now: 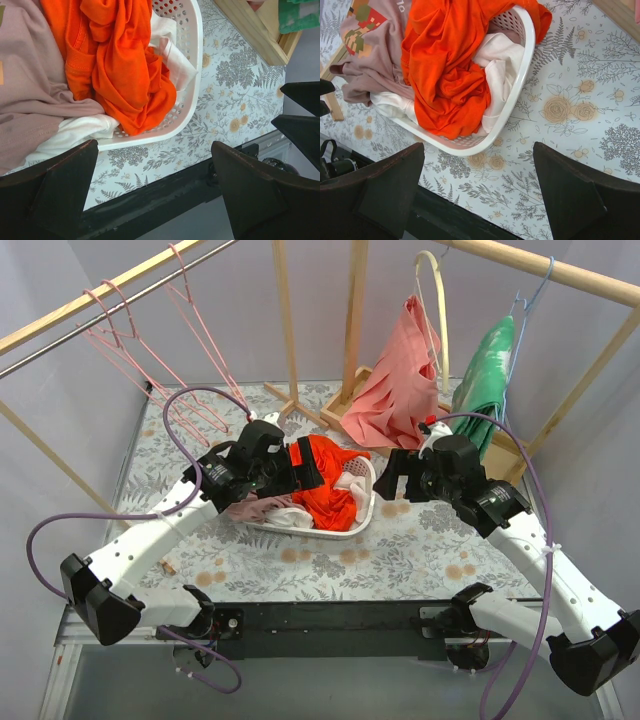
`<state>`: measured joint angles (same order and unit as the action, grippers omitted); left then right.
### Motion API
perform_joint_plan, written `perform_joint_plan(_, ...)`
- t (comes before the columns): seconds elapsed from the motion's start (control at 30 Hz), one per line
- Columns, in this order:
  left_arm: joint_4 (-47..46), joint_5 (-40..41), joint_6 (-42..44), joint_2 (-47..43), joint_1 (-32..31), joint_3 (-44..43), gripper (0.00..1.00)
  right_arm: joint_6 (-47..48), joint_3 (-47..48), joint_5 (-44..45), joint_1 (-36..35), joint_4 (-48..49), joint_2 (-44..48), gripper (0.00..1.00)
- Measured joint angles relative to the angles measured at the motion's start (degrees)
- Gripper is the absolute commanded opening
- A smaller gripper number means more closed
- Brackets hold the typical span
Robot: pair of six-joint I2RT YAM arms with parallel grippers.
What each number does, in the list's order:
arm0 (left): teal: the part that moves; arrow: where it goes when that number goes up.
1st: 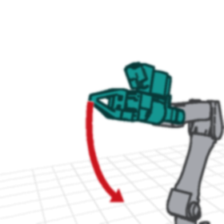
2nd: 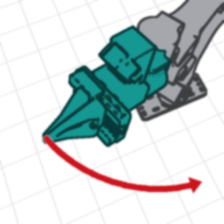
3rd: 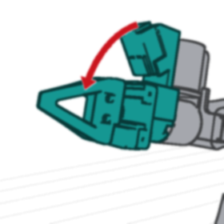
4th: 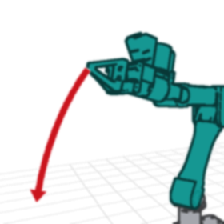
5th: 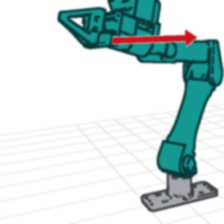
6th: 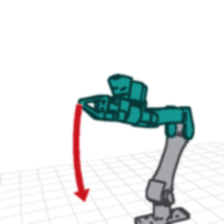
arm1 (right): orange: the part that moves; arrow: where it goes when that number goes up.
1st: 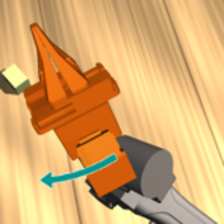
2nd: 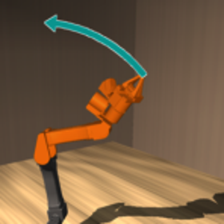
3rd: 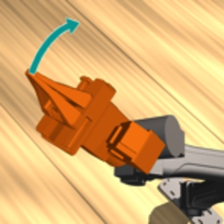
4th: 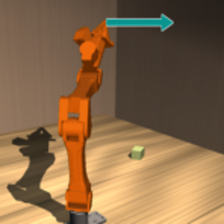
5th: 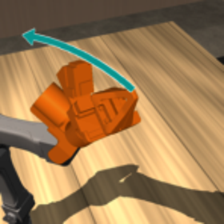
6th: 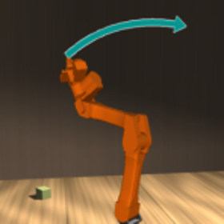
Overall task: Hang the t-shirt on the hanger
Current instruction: Pick up the T-shirt and place it in the bin.
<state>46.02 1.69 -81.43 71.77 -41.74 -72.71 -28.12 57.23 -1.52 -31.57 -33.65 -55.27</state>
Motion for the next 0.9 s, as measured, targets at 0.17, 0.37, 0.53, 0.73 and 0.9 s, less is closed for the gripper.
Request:
perform_joint_plan(0.17, -0.57, 0.24, 1.11, -0.79, 0.00, 0.04, 0.98, 0.20, 0.00, -0.02, 0.00, 0.63, 0.02, 0.98)
perform_joint_plan(0.37, -1.20, 0.76, 1.05, -2.95, 0.00, 0.68, 0.98, 1.81, 0.00, -2.34, 0.00, 2.40, 0.02, 0.98)
perform_joint_plan(0.53, -0.98, 2.95, -0.55, -4.92, 0.00, 1.79, 0.98, 2.89, 0.52, -4.22, -1.38, 4.35, -2.34, 0.98)
perform_joint_plan(0.73, 2.16, 7.58, -4.59, -5.35, 0.13, 3.67, 0.98, 4.17, 7.91, -3.17, -12.76, 6.54, -14.08, 0.93)
perform_joint_plan(0.9, 4.90, 9.60, -7.61, -5.62, 0.39, 5.84, 0.98, 5.86, 13.31, -2.64, -17.33, 10.01, -25.09, 0.86)
